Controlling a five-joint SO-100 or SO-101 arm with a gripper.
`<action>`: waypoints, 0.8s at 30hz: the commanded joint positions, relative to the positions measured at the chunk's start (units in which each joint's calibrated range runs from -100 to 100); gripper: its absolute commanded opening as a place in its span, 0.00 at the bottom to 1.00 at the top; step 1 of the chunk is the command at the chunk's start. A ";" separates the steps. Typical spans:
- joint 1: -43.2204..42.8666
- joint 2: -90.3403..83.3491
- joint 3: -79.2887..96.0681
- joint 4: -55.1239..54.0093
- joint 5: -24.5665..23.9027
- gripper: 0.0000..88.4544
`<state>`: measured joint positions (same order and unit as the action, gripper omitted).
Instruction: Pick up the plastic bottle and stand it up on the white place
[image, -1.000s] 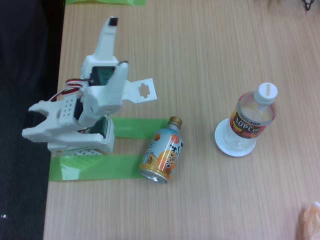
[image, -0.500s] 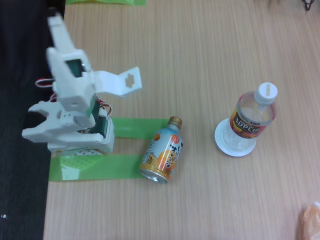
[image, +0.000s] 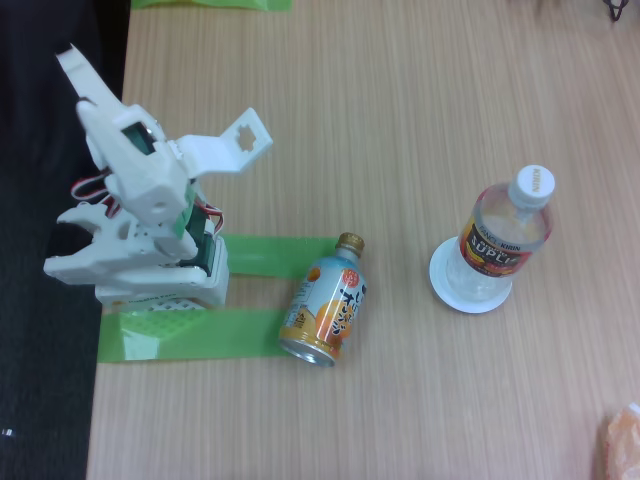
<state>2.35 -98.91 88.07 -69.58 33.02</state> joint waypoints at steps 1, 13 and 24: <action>0.24 0.08 1.61 -0.29 -3.66 0.36; 0.31 0.08 8.40 -8.53 -10.58 0.36; 0.31 0.08 8.04 -9.56 -16.57 0.36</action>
<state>2.35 -98.91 96.38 -78.16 18.14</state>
